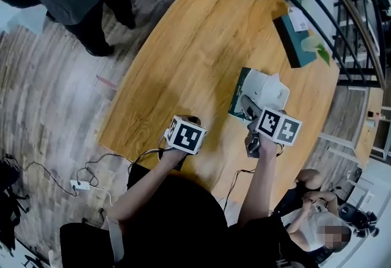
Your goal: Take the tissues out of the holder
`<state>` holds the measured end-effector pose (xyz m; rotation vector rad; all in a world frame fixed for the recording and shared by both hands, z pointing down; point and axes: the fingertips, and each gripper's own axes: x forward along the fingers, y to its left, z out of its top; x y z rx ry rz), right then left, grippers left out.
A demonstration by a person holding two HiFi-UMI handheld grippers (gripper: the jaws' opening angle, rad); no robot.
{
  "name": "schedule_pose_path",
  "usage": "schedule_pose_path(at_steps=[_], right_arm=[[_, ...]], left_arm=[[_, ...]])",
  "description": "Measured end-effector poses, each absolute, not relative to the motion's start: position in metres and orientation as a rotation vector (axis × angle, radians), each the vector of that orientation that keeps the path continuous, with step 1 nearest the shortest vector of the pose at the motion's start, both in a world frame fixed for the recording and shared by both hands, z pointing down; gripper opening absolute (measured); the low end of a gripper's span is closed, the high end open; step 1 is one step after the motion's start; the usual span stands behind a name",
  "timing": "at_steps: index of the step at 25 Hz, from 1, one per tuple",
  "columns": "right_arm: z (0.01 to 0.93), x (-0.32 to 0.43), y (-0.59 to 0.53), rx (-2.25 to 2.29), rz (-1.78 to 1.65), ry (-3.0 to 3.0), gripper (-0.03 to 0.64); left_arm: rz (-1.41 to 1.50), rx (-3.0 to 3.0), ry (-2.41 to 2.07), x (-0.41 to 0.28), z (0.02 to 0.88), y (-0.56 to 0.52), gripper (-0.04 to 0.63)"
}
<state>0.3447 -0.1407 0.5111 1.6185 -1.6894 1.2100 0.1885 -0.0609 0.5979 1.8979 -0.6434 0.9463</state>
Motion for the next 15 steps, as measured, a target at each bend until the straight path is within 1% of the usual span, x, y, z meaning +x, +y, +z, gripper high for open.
schedule_pose_path(at_steps=[15], right_arm=[[0.518,0.293,-0.143,1.525,1.193,-1.735,0.267]], left_arm=[[0.934,1.884,-0.714,0.147,0.593,-0.067,0.008]])
